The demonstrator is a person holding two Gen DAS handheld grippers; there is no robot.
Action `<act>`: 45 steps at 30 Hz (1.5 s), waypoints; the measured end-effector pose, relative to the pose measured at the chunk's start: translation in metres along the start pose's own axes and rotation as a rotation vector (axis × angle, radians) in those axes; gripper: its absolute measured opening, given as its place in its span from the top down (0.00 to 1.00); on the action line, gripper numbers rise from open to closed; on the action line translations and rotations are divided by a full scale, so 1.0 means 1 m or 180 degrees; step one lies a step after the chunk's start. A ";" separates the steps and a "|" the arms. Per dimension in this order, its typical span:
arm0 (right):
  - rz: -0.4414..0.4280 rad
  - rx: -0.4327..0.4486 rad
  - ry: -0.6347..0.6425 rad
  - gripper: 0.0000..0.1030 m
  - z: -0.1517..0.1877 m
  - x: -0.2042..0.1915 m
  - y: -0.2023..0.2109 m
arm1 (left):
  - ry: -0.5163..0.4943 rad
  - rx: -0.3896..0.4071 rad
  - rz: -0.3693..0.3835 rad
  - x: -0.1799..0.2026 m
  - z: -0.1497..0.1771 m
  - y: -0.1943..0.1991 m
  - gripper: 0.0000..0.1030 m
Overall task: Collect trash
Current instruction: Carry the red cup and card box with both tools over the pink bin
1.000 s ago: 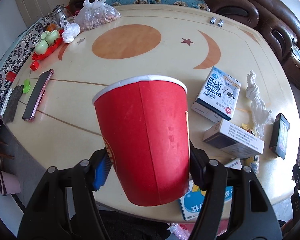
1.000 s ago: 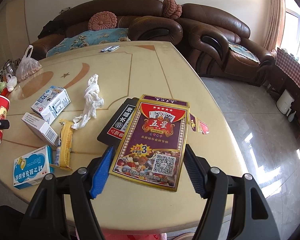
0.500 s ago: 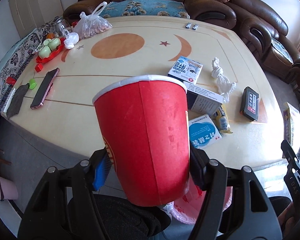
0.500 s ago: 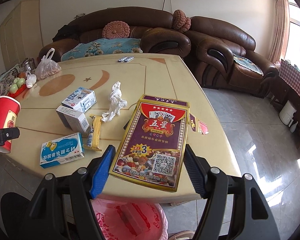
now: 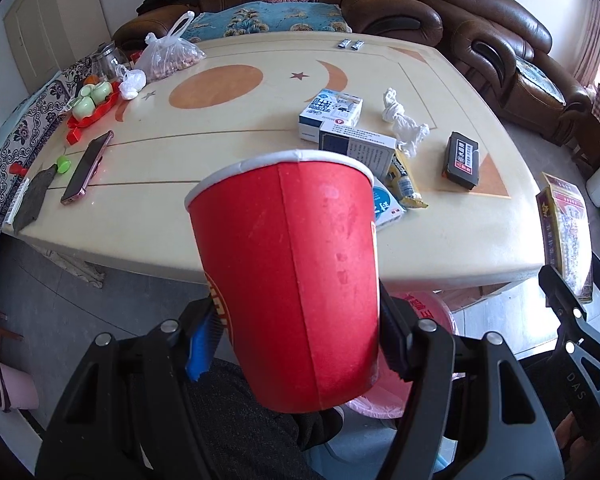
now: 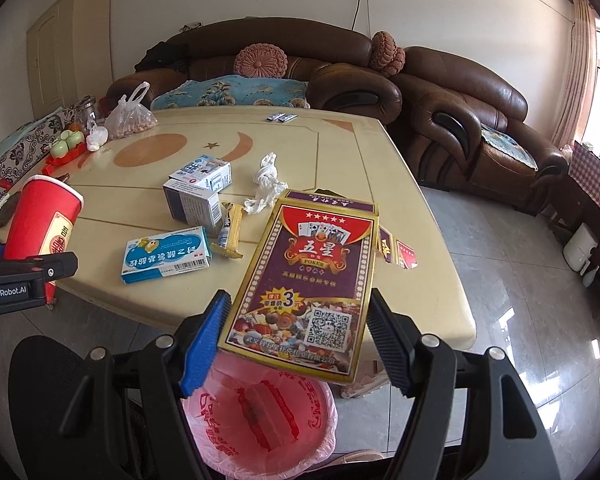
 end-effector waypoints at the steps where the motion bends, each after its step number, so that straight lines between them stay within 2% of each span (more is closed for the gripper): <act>1: -0.0008 -0.0010 0.0011 0.35 0.003 -0.001 0.002 | -0.0017 -0.0004 0.0021 0.002 0.004 0.001 0.36; 16: 0.0008 -0.0269 0.0036 0.35 0.048 0.003 0.008 | -0.0362 -0.0234 0.0263 0.044 0.055 -0.011 0.36; 24: -0.0006 -0.0358 0.0016 0.35 0.062 0.009 0.002 | -0.0484 -0.0372 0.0324 0.062 0.070 -0.023 0.36; 34: -0.0068 -0.0571 -0.0074 0.35 0.083 0.013 -0.018 | -0.0675 -0.0605 0.0367 0.081 0.093 -0.052 0.36; 45: -0.0153 -0.0819 -0.0135 0.35 0.108 0.014 -0.044 | -0.0729 -0.0823 0.0454 0.092 0.111 -0.082 0.36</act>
Point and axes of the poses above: each gripper's, at about its wrist camera, not at the fingertips, and y roughly against the way its jaws point, x to its right, z to its underside, the point moved 3 cm from there along -y, roughly the way its jaws point, and after that the axes turned 13 degrees about -z, right-handed, at the moved point
